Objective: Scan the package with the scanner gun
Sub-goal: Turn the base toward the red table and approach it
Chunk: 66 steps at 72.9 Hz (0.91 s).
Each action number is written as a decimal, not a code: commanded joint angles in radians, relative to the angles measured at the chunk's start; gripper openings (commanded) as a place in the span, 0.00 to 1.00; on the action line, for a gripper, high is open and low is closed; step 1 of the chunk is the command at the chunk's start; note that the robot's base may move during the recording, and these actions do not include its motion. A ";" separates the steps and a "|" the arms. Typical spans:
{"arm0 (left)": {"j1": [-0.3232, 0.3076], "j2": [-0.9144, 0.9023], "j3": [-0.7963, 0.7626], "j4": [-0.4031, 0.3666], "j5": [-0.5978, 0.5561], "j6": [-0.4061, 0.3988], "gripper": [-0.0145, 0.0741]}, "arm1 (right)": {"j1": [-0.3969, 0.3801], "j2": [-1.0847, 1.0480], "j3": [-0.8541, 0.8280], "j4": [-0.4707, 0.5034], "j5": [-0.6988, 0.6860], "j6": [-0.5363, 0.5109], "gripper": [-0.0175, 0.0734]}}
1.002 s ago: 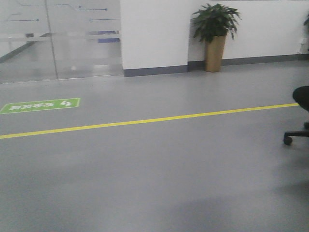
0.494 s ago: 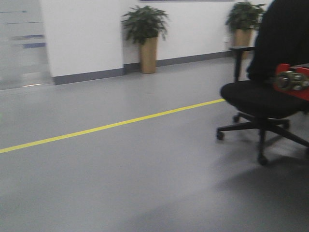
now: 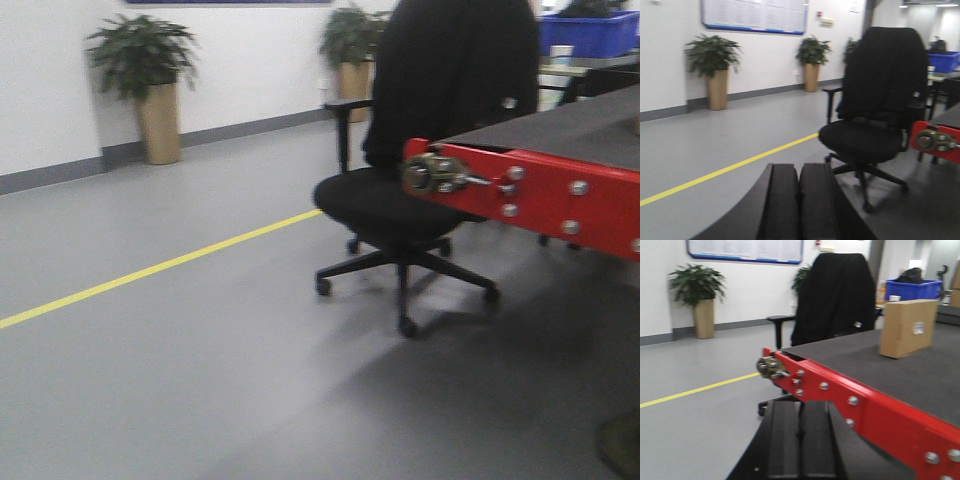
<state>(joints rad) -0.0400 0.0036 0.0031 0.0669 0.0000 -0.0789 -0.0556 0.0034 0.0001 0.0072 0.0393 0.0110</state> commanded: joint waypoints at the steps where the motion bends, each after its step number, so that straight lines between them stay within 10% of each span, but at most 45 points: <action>1: -0.007 -0.004 -0.003 -0.002 -0.022 0.002 0.04 | 0.002 -0.003 0.000 -0.007 -0.018 0.000 0.01; 66: -0.005 -0.004 -0.003 -0.002 -0.022 0.002 0.04 | -0.001 -0.003 0.000 -0.007 -0.018 0.000 0.01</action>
<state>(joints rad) -0.0415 0.0036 0.0031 0.0669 0.0000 -0.0789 -0.0556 0.0034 0.0001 0.0072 0.0393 0.0110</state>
